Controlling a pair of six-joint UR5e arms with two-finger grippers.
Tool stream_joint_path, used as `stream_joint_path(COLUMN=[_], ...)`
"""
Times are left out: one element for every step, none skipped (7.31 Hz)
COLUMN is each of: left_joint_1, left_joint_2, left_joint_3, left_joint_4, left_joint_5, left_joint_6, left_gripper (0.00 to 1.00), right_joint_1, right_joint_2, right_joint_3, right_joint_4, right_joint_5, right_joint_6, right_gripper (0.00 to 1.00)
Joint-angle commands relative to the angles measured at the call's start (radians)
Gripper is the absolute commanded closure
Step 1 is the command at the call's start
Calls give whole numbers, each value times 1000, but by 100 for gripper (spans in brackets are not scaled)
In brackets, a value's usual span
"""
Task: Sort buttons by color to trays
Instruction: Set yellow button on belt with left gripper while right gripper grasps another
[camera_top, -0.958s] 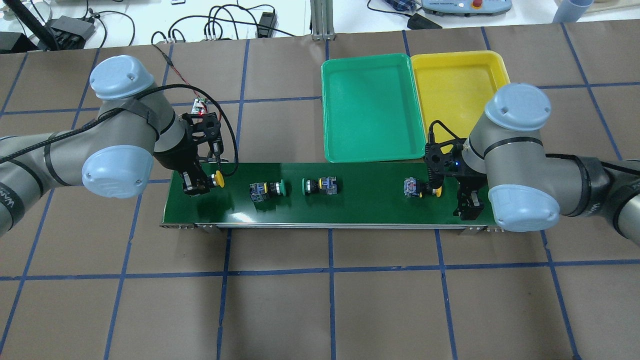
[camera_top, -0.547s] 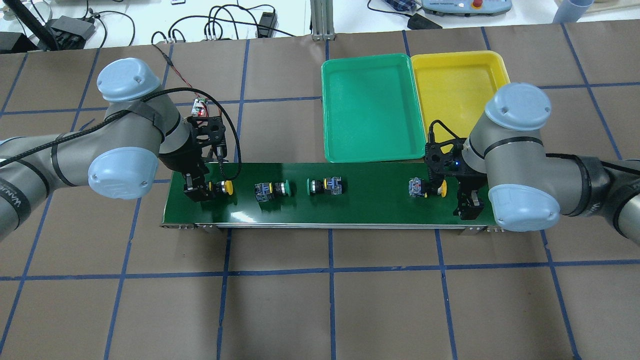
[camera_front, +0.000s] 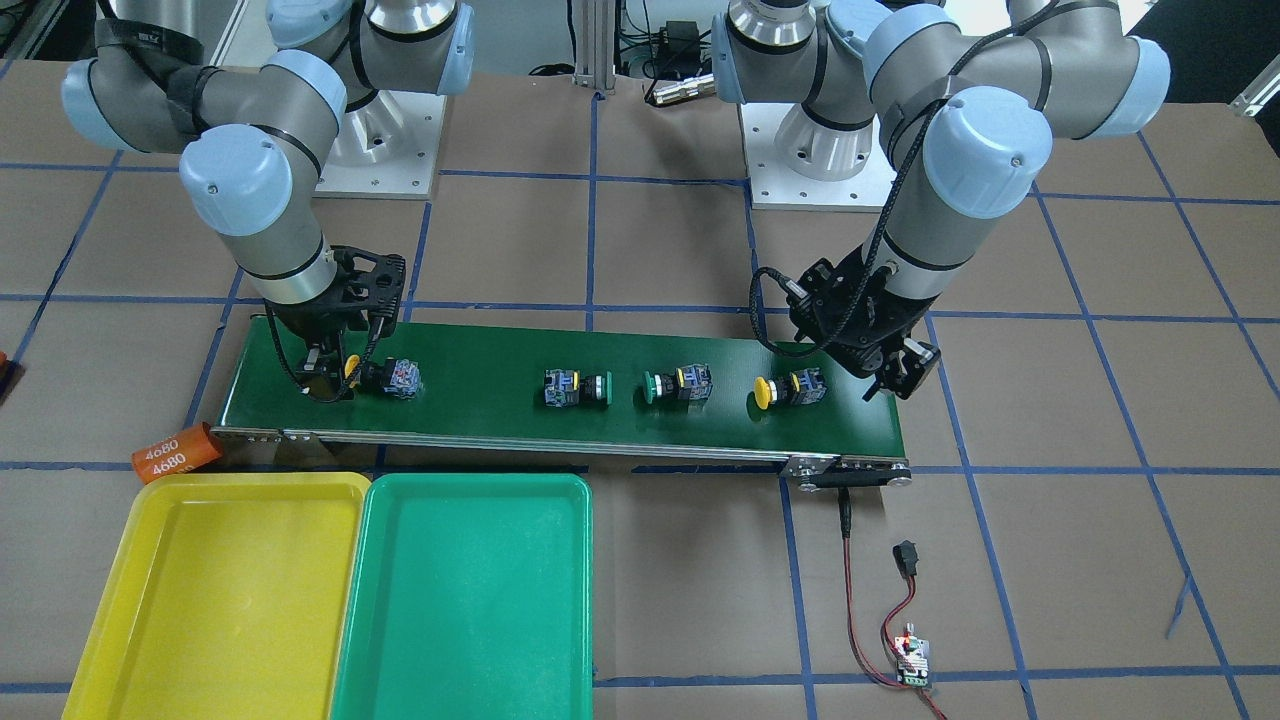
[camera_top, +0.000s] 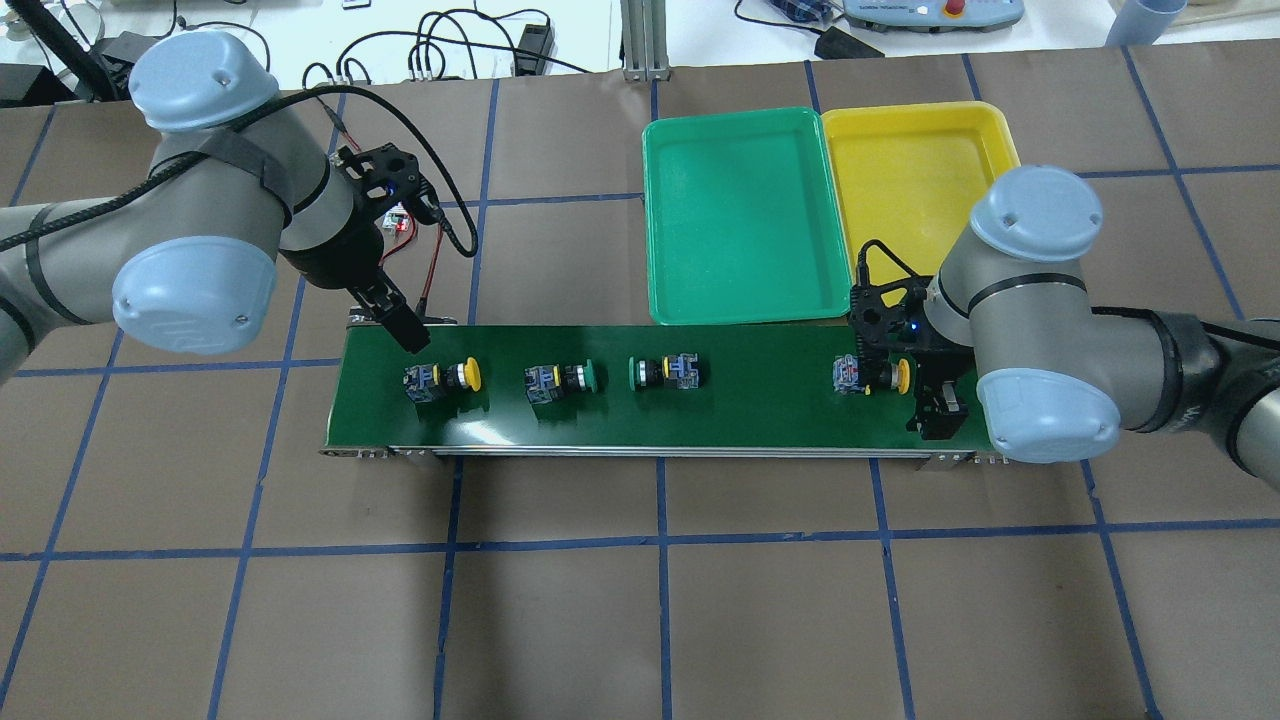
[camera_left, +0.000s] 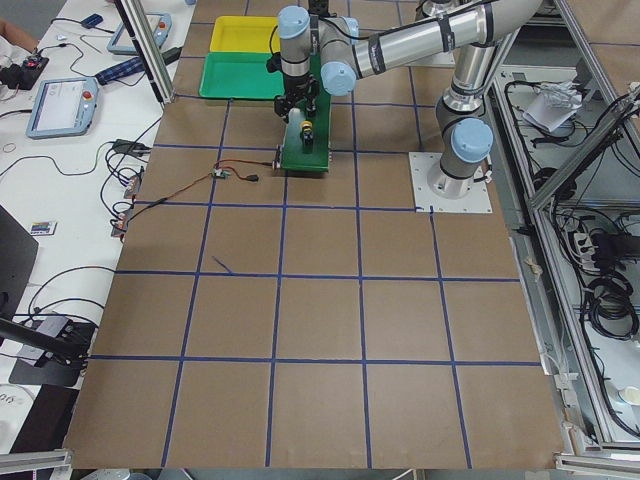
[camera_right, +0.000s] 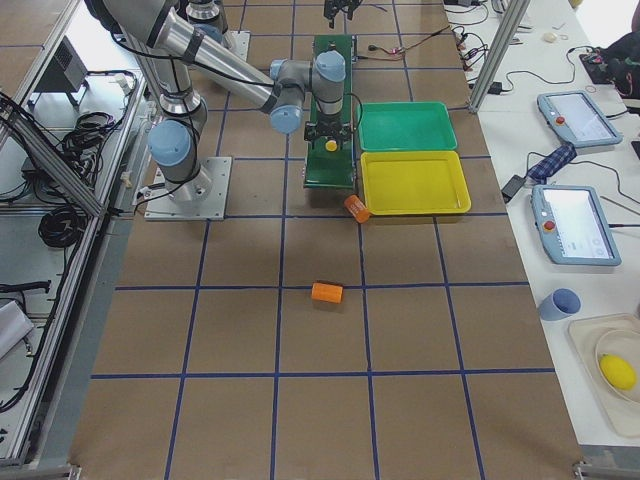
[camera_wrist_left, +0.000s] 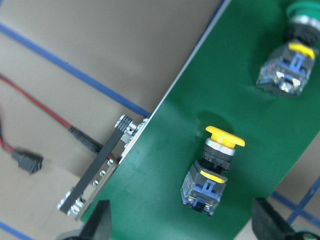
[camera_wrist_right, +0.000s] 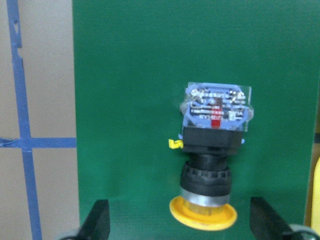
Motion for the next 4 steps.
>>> stream_joint_path(left_joint_1=[-8,-22,-46,-55], left_joint_2=[43,48,55,57], left_joint_3=[18,21,29,65], left_joint_4=[-73,-96,-98,-142], left_joint_5=[-15,-14,-12,-12], left_joint_6=[-316,-442,-481,-504], left_gripper=[0,0,0,0], right_joint_1=[0,0,0,0], right_joint_2=[0,2,2,2], right_joint_3=[0,0,0,0], right_joint_4=[0,0,2,0], right_joint_5=[0,0,-3,-5], right_joint_6=[0,-8,-9,-8], right_gripper=[5,19,37,56])
